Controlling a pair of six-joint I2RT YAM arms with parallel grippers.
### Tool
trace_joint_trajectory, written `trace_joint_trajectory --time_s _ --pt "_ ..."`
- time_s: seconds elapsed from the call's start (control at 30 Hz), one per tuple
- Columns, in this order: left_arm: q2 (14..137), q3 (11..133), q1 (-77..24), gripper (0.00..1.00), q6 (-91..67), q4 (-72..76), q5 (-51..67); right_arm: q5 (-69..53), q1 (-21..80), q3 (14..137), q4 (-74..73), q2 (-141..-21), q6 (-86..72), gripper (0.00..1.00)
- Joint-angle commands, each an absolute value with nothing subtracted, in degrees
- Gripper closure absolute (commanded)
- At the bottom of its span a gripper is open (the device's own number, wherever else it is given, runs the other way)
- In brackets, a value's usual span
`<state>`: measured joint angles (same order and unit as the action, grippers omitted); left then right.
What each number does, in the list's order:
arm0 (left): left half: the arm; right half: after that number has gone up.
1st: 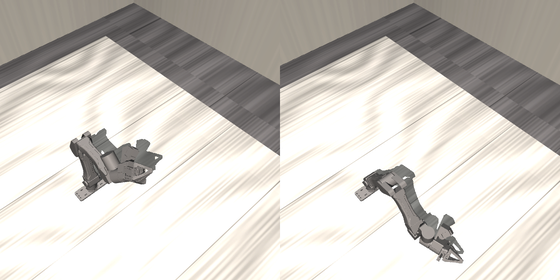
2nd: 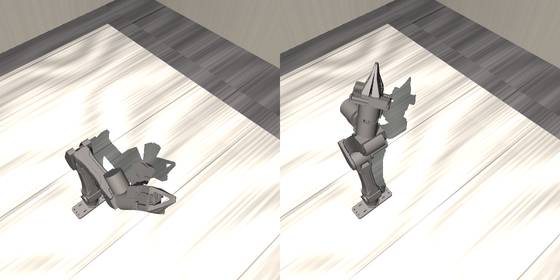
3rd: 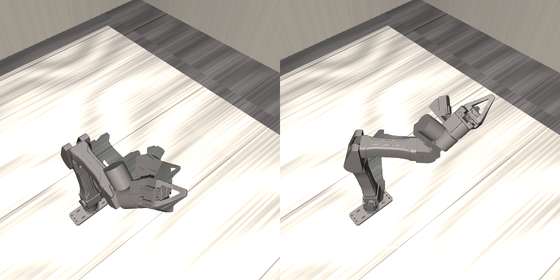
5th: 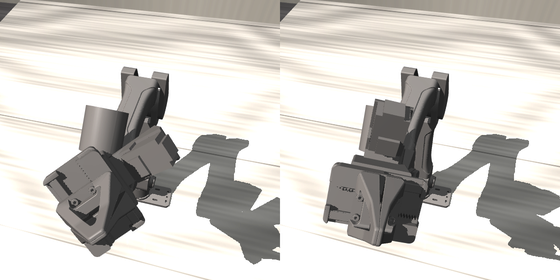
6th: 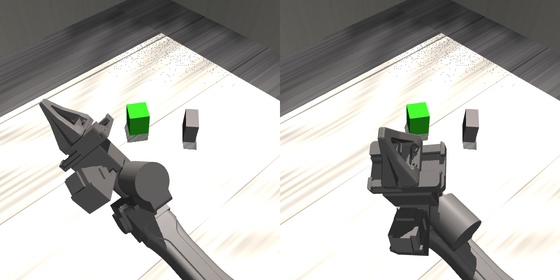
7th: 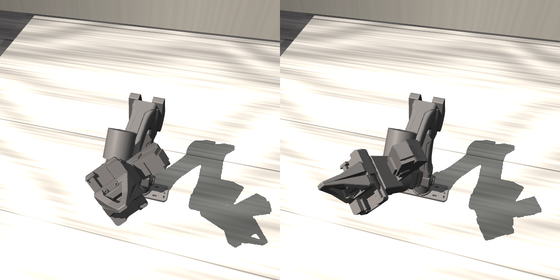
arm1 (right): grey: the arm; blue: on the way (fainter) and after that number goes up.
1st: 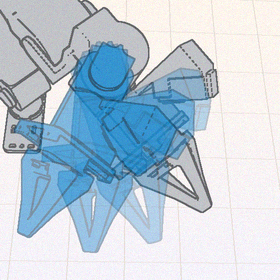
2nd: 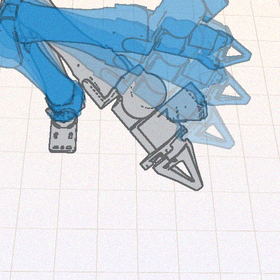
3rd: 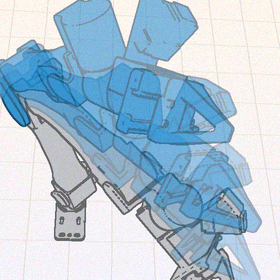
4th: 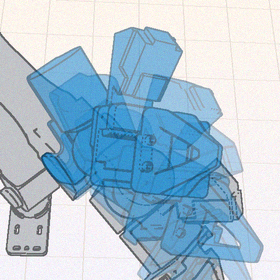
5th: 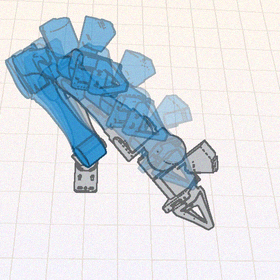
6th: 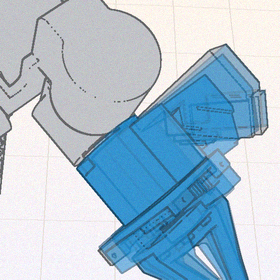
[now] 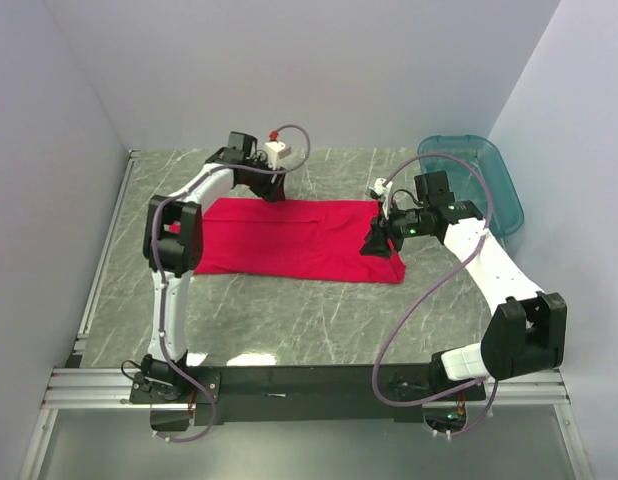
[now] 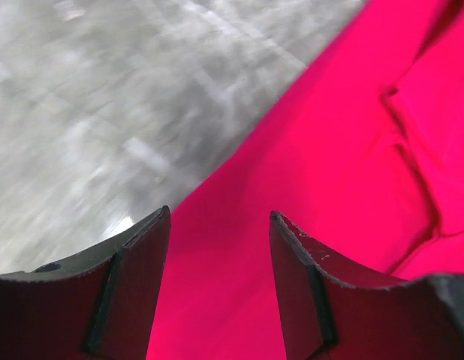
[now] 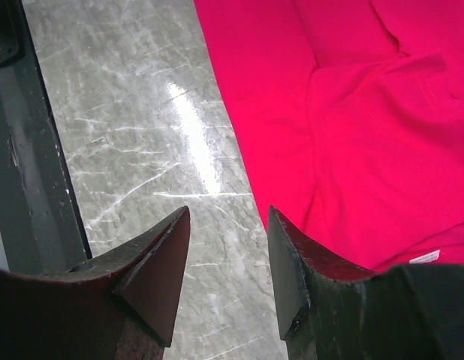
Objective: Fold and stack the t-shirts
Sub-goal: Fold the tshirt
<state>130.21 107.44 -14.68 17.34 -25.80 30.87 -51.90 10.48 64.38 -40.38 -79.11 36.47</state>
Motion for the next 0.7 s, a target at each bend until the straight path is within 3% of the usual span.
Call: trace_joint_trajectory --time_s 0.0,0.37,0.67 --pt "133.0 113.4 -18.4 0.39 19.6 -27.6 36.3 -53.4 9.6 64.3 -40.5 -78.3 36.9 0.47" --pt "139.8 121.1 -20.1 0.38 17.1 -26.3 35.1 -55.1 7.8 64.6 -41.7 -78.9 37.4 0.47" --pt "141.3 120.1 -20.2 0.39 17.1 -26.5 35.4 -55.4 7.7 64.8 -41.9 -79.4 37.6 0.47"
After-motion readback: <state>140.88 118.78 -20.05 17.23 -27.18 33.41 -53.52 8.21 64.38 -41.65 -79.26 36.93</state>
